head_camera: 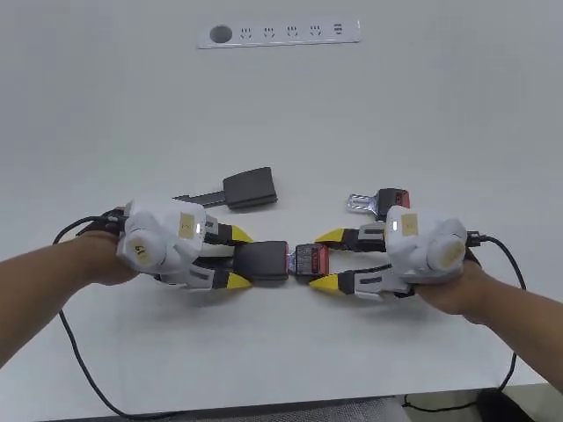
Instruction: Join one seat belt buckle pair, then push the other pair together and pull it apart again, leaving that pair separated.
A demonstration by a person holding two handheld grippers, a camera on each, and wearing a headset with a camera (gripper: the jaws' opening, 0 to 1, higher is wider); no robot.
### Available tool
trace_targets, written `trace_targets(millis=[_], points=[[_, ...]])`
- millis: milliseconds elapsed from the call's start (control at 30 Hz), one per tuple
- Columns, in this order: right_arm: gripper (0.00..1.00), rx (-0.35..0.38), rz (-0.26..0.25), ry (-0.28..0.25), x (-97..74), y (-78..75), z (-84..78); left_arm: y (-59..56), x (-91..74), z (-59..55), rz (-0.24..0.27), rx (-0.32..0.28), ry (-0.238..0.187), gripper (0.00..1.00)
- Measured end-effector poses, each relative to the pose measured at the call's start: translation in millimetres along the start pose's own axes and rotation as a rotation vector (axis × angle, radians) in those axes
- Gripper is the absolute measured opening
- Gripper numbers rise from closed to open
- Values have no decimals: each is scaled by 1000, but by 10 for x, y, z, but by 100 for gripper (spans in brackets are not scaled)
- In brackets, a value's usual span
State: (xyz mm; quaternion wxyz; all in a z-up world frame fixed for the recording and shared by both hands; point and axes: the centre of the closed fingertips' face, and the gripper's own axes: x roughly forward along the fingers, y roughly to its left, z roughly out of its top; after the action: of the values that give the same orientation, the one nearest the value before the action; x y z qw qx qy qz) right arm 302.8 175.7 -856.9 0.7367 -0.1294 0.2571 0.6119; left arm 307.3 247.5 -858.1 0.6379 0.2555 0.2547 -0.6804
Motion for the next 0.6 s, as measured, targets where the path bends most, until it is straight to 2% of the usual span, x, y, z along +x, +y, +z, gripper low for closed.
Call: trace_targets(millis=[300,467,533,567,600], points=[[31,-4,0,-1,8,3,2,5,1,-15,1,3,6,32],[33,-11,-6,12,19,13,12,1,1,-4,5,3,33,33],[35,8,-10,14,15,12,18,3,1,-7,11,-19,48,33],[35,-19,-17,20,9,11,28,6,3,-8,15,-29,58,33],[36,-41,-45,60,-3,-21,-3,8,5,-7,19,-34,65,33]])
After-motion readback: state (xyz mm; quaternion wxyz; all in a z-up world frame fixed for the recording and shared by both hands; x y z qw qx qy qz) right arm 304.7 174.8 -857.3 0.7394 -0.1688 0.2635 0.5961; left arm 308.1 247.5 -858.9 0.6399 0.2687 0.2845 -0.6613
